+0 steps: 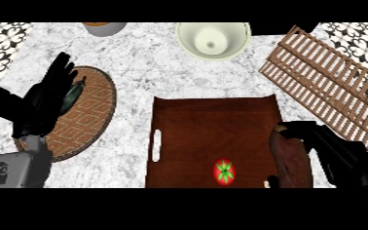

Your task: Pick the sweet potato from the tray and place it in the tiered shelf

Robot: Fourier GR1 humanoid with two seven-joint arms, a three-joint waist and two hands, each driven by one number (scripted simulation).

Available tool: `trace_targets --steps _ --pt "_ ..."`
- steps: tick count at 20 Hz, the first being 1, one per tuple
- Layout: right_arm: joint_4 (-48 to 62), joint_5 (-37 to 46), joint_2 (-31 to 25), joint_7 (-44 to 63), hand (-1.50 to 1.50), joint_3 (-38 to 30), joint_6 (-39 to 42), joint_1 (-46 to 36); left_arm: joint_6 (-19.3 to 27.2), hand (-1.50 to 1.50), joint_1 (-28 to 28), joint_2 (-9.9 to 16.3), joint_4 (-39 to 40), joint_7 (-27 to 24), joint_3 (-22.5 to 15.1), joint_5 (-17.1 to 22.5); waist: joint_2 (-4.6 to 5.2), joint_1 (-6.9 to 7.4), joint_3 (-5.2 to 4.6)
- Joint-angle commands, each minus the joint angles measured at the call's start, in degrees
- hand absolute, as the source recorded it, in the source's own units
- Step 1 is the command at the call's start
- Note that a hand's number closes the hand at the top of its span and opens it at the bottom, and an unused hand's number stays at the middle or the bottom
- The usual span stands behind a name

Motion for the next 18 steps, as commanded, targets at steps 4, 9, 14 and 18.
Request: trace_targets --steps 4,9,14,18 --pt "-8.0 -17.8 -3.1 0.9 1.50 -18.7 4.4 1.3 -0.1 0.00 -0.5 -0.5 2.4 -1.4 0.3 -0.1 0.41 -0.28 0.07" --pt "-0.1 -27.1 -1.6 -4.0 1.50 -29.1 5.0 0.9 0.3 0.00 -0.6 -0.9 0.0 0.6 -0.3 0.2 0.12 0.20 0.23" --pt "10.5 -43.3 -6.4 -13.8 1.50 -48.1 10.7 1.7 -1.8 0.00 1.1 0.0 -0.1 -0.1 0.1 1.1 0.06 0.78 0.17" --pt "21.5 -49.7 -8.3 -24.3 1.50 -57.5 17.3 3.8 -1.3 0.00 -3.4 0.2 2.3 0.4 0.9 1.0 0.29 1.40 0.06"
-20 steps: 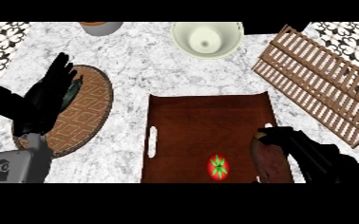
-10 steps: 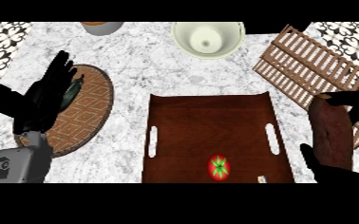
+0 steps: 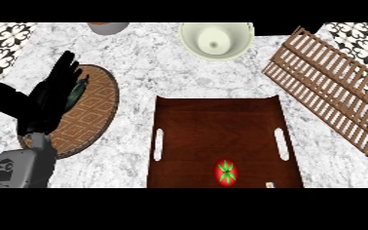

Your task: Pick the sweet potato from the tray and place it in the tiered shelf

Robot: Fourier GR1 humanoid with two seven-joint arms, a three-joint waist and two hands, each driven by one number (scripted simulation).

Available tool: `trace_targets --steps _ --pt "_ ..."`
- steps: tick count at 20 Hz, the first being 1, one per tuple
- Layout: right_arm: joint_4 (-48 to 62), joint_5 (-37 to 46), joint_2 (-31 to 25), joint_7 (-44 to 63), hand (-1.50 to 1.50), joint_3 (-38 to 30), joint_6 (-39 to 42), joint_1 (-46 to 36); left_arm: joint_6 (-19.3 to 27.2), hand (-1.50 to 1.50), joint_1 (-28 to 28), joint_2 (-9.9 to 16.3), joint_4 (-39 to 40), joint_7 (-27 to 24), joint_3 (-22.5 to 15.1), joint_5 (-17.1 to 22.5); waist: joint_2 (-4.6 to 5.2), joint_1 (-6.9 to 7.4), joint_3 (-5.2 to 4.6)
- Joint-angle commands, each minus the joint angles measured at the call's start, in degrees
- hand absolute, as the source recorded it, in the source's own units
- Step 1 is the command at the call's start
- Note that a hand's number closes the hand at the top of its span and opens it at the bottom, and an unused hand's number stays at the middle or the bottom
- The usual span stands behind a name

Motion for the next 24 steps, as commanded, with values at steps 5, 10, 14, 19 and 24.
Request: trace_targets --steps 5,10,14,19,24 --pt "22.4 -5.8 -3.6 -19.5 1.50 -13.1 10.7 0.6 0.0 0.00 -0.7 -0.6 -3.2 3.8 -1.0 0.1 0.16 1.55 -0.09" --pt "34.2 -4.1 -8.2 -22.6 1.50 -13.2 13.2 -6.9 0.5 0.00 0.2 -3.0 0.6 -2.3 -2.4 -2.7 0.23 1.84 -0.14" --pt "38.3 -1.8 -8.2 -29.5 1.50 -15.3 15.9 -4.5 -0.5 0.00 -3.1 -0.8 1.1 1.6 0.0 -1.0 0.18 1.58 -0.13" --pt "48.3 2.2 -8.9 -24.8 -1.50 -14.2 8.9 -10.4 -0.2 0.00 -0.7 -2.1 0.6 -0.8 -1.6 -2.6 0.32 2.24 -0.11" --pt "57.2 3.7 -9.0 -31.3 -1.50 -13.4 4.2 -18.8 -0.6 0.00 -4.8 -0.6 -0.5 3.7 0.2 -0.7 0.29 2.23 -0.10"
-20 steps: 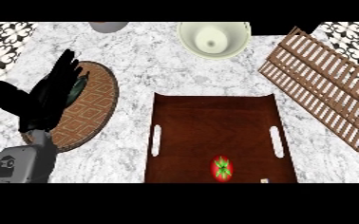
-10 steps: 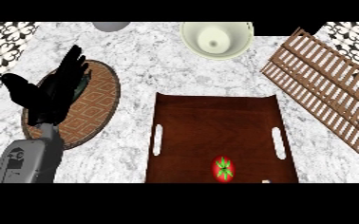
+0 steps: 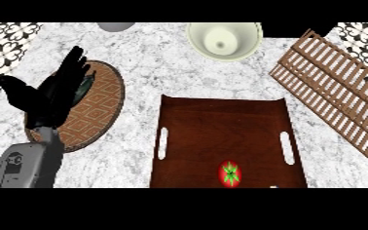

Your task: Pick the sweet potato from the tray and place it in the tiered shelf

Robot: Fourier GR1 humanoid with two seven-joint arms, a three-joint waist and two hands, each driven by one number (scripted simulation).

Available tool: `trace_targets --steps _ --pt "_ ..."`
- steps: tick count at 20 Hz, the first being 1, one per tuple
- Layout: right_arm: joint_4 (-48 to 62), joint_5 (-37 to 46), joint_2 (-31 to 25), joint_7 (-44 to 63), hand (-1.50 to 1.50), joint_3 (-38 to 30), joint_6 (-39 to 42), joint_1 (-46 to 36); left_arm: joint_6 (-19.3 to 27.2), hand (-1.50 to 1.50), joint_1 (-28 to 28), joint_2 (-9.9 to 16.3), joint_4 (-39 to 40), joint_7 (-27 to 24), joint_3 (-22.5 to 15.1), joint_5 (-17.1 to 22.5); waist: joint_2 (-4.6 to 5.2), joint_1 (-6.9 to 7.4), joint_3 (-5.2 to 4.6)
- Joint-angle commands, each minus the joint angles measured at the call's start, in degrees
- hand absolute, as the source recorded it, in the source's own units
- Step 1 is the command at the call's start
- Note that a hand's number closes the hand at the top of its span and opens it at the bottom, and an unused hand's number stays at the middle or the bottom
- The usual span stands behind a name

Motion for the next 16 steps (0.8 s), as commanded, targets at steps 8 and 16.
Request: trace_targets --steps 8,16 --pt "25.2 -2.0 -7.4 -12.4 -1.50 -3.0 -0.5 -15.3 0.6 0.00 -1.6 -1.3 2.3 -1.2 -0.4 -1.2 0.08 0.26 0.02" --pt "39.5 -5.0 -18.7 -12.7 -1.50 -4.0 20.3 -11.8 -0.4 0.00 0.1 0.2 -0.1 0.3 0.7 -0.2 0.10 0.20 0.08"
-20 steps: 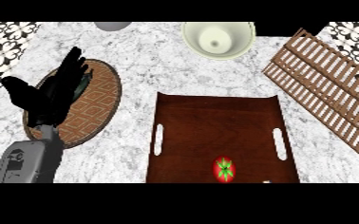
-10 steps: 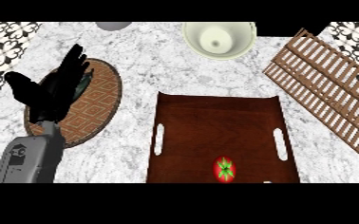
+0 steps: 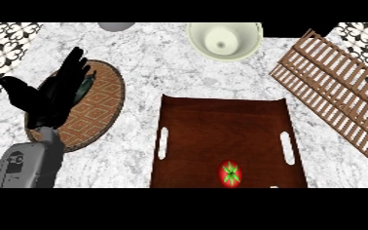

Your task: Pick the sweet potato from the tray and place it in the tiered shelf

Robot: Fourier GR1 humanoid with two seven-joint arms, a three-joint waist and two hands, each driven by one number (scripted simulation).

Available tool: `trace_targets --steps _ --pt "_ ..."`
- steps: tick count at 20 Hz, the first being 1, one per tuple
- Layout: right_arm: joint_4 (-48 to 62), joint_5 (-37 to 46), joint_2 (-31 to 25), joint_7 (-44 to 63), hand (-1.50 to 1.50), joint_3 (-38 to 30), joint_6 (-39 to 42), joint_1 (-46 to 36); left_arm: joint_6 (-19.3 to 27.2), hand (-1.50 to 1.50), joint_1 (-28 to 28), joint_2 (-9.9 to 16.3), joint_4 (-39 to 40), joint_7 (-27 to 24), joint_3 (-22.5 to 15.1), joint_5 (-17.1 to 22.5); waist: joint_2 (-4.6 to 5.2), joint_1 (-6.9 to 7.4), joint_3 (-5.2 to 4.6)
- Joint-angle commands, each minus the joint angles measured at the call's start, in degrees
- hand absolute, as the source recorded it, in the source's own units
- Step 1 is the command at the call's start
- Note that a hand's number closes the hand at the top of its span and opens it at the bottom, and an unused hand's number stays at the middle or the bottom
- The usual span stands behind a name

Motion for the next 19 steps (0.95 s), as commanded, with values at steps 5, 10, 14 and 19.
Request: trace_targets --steps 5,10,14,19 --pt "15.9 0.0 -12.2 -11.6 -1.50 -3.4 13.1 4.8 -1.0 0.00 0.5 0.6 -0.3 -0.1 0.9 1.0 0.30 0.09 0.27" --pt "18.5 -3.7 -15.1 -13.0 -1.50 -5.5 24.2 7.1 0.1 0.00 1.3 0.0 -0.9 0.0 0.9 0.5 -0.12 -1.26 0.41" --pt "14.3 -3.0 -13.7 -19.4 -1.50 -4.4 23.5 10.2 0.4 0.00 0.6 0.1 -0.2 -0.2 1.0 0.2 -0.12 -1.99 0.44" --pt "10.5 -2.8 -13.3 -23.6 -1.50 -3.2 22.1 13.0 -0.1 0.00 2.1 0.1 -1.2 -0.8 0.6 0.0 -0.21 -1.64 0.46"
